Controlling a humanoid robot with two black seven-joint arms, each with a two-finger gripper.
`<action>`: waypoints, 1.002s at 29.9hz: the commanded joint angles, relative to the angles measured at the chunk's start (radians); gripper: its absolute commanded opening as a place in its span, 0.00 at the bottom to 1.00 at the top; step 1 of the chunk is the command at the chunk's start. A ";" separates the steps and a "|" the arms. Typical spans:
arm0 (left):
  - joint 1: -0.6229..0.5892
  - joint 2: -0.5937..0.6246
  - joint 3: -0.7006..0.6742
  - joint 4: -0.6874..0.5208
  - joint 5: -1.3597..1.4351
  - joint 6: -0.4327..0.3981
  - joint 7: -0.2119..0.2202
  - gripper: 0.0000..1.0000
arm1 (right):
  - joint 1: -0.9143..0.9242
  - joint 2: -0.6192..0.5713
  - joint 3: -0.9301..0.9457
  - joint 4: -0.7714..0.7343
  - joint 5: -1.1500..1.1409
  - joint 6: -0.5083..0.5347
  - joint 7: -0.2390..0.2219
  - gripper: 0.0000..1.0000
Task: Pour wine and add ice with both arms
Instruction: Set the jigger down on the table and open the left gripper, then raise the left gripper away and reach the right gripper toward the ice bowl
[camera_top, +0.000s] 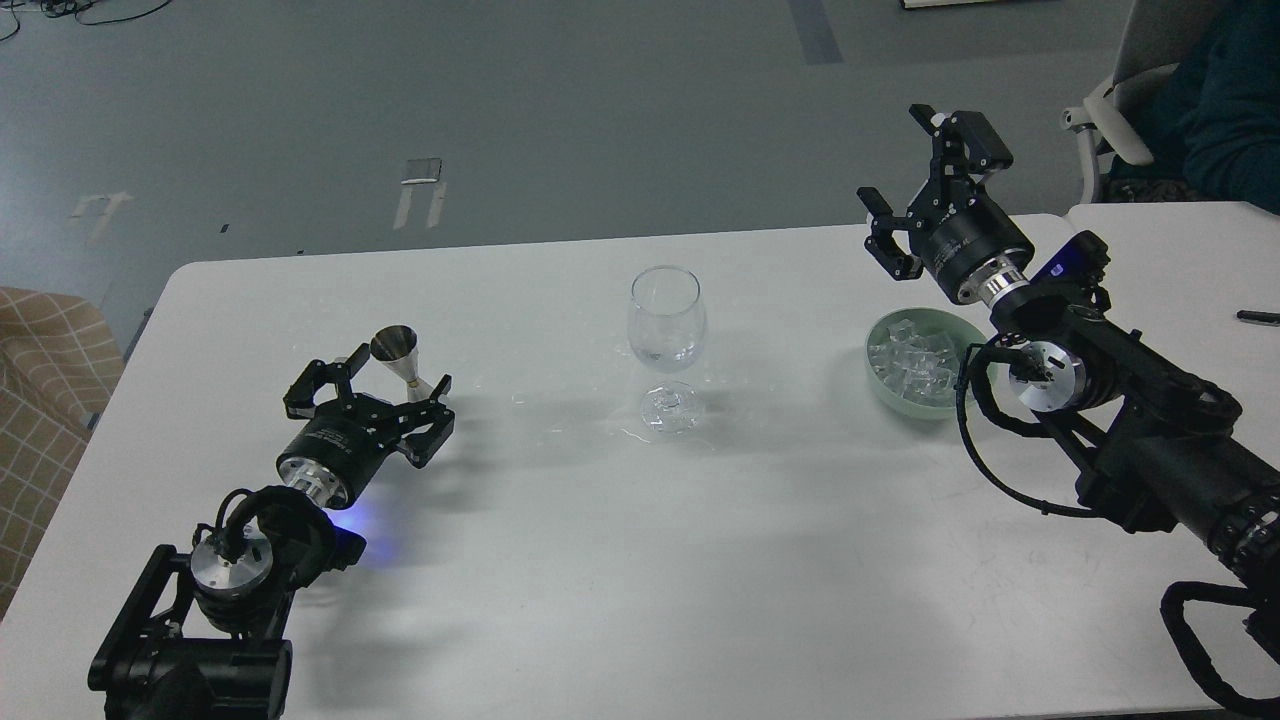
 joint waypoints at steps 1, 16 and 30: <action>0.040 0.018 -0.010 -0.007 -0.001 -0.056 0.048 0.98 | 0.000 0.000 0.000 0.000 0.000 0.001 0.000 1.00; 0.153 0.193 -0.041 -0.064 0.000 -0.168 0.043 0.98 | -0.001 -0.039 -0.002 0.025 -0.002 0.001 -0.001 1.00; -0.061 0.459 -0.055 -0.055 0.422 -0.229 -0.215 0.98 | 0.056 -0.227 -0.104 0.140 -0.018 0.001 -0.009 1.00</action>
